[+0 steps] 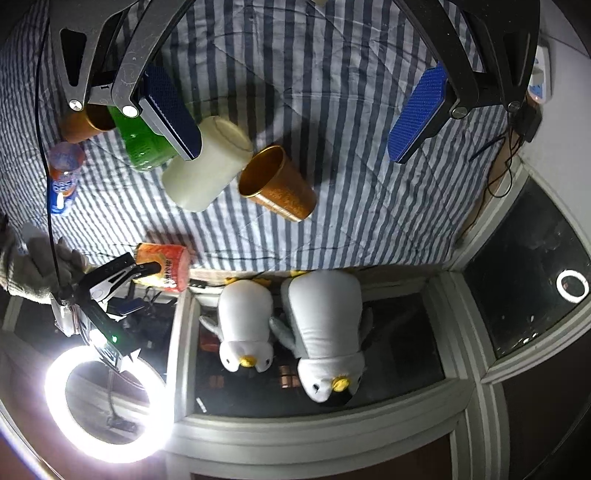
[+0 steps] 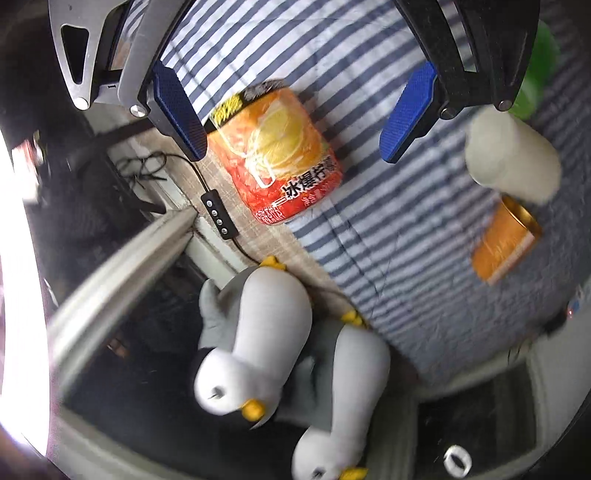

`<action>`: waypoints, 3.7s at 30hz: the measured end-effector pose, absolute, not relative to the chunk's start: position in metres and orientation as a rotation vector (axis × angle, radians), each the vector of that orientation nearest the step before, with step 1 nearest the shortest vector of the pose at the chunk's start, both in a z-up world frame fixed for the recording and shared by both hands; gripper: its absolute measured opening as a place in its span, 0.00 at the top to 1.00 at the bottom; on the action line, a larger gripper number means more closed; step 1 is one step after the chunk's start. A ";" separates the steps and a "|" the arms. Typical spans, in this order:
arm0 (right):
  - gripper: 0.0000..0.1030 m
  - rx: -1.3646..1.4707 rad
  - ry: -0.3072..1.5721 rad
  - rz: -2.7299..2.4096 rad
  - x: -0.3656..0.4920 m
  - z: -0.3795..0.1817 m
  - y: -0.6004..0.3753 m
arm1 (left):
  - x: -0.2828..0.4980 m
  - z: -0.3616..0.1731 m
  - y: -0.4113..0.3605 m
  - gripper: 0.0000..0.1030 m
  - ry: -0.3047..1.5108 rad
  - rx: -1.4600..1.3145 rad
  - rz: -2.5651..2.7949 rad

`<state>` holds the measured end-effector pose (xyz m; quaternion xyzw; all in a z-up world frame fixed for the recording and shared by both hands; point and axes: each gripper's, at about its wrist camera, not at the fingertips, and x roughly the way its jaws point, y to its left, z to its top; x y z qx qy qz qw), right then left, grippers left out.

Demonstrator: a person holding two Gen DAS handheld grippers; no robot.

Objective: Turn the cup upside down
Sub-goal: 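Reach the right tool to the orange-labelled juice bottle and close on it, then lift the juice bottle with the right tool toward the left tool, then close the left tool on the juice bottle while the right tool opens and releases it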

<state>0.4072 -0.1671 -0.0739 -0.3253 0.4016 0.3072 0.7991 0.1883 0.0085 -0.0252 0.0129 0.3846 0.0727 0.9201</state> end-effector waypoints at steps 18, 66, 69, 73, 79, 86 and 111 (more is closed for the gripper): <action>0.10 -1.005 0.838 0.657 0.423 -0.135 -0.142 | 0.199 -0.027 0.023 0.01 0.803 0.017 0.194; 0.15 -0.760 0.719 0.733 0.100 -0.028 -0.085 | 0.019 -0.027 0.080 0.01 0.644 -0.026 0.169; 0.15 -0.747 0.807 0.755 0.077 -0.055 -0.069 | 0.007 -0.030 0.089 0.01 0.641 -0.030 0.181; 0.15 -0.753 0.890 0.751 0.064 -0.086 -0.056 | -0.002 -0.037 0.098 0.01 0.653 -0.048 0.194; 0.14 -0.723 0.936 0.707 0.058 -0.112 -0.053 | -0.008 -0.047 0.099 0.01 0.675 -0.076 0.190; 0.14 -0.707 0.913 0.692 0.053 -0.116 -0.055 | -0.006 -0.048 0.084 0.01 0.683 -0.105 0.153; 0.08 -0.384 0.686 0.643 0.017 -0.057 -0.103 | -0.014 -0.053 0.059 0.01 0.739 -0.192 0.138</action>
